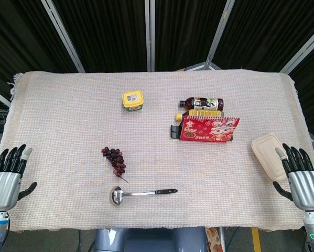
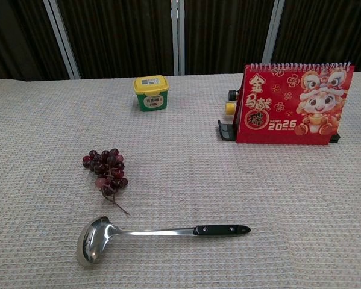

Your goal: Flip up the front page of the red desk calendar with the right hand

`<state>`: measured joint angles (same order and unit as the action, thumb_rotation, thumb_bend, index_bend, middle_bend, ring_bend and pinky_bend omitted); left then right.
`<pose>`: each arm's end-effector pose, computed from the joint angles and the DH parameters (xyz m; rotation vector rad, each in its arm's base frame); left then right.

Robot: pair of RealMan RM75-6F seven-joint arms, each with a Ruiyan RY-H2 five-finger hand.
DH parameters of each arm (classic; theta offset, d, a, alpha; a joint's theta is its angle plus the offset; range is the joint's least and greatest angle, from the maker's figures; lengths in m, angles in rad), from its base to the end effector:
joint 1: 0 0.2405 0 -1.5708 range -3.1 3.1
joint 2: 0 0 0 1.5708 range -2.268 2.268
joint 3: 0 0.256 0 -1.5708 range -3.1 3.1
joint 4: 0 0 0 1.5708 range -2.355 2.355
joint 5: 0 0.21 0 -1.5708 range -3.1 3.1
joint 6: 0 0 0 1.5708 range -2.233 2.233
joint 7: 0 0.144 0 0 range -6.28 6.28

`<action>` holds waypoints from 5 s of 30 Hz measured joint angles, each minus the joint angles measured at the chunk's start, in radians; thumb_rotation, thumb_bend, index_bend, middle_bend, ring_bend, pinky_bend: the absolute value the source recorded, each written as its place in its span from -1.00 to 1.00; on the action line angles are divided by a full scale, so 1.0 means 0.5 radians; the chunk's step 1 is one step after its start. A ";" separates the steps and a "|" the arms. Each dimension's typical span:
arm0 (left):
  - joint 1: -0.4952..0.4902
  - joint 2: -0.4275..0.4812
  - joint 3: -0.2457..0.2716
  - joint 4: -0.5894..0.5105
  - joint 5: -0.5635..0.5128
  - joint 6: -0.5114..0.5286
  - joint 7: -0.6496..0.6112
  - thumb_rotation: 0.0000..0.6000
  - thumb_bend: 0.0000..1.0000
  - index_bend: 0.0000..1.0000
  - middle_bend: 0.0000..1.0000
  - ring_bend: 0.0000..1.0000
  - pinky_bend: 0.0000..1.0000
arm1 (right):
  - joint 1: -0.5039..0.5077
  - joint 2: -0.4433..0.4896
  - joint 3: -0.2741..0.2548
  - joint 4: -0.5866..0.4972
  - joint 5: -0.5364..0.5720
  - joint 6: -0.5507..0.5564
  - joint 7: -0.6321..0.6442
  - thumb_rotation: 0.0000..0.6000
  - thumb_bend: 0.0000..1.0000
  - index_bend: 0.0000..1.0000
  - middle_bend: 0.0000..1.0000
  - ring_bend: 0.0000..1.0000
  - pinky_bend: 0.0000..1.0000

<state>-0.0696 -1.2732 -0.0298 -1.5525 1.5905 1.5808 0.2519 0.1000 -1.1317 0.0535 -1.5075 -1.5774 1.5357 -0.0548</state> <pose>-0.2944 0.1710 0.1206 -1.4446 -0.6997 -0.8679 -0.3139 -0.1875 0.1676 1.4632 -0.7083 0.8796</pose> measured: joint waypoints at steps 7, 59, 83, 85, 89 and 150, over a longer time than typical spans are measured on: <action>0.000 0.000 -0.002 0.000 -0.004 -0.001 -0.002 1.00 -0.65 -1.00 -1.00 -1.00 -1.00 | 0.001 -0.002 0.001 0.008 0.004 -0.009 0.001 1.00 -0.70 -0.99 -1.00 -1.00 -1.00; 0.021 0.066 -0.018 -0.048 0.120 0.142 -0.155 1.00 -0.65 -1.00 -1.00 -1.00 -1.00 | 0.792 -0.080 0.401 -0.489 1.386 -1.800 1.916 1.00 -0.26 -1.00 0.29 0.34 0.07; 0.003 0.055 -0.007 -0.049 0.138 0.108 -0.147 1.00 -0.65 -1.00 -1.00 -1.00 -1.00 | 0.825 -0.274 0.482 -0.139 1.641 -2.029 1.852 1.00 -0.26 -1.00 0.28 0.34 0.07; 0.002 0.055 -0.007 -0.049 0.140 0.107 -0.148 1.00 -0.65 -1.00 -1.00 -1.00 -1.00 | 0.829 -0.285 0.495 -0.119 1.651 -2.043 1.846 1.00 -0.26 -1.00 0.28 0.34 0.07; 0.000 0.055 -0.004 -0.048 0.149 0.106 -0.151 1.00 -0.65 -1.00 -1.00 -1.00 -1.00 | 0.836 -0.307 0.520 -0.077 1.670 -2.069 1.835 1.00 -0.26 -1.00 0.28 0.34 0.07; -0.013 0.074 0.049 -0.089 0.267 0.106 -0.180 1.00 -0.65 -1.00 -1.00 -1.00 -1.00 | 0.601 0.084 1.352 -0.617 1.240 -1.870 1.716 1.00 -0.22 -0.74 -0.75 -0.97 -0.99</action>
<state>-0.0761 -1.2360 -0.0052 -1.5972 1.7240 1.6337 0.1617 0.4006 -1.0896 0.7294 -1.8158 -0.9573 0.6008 0.8030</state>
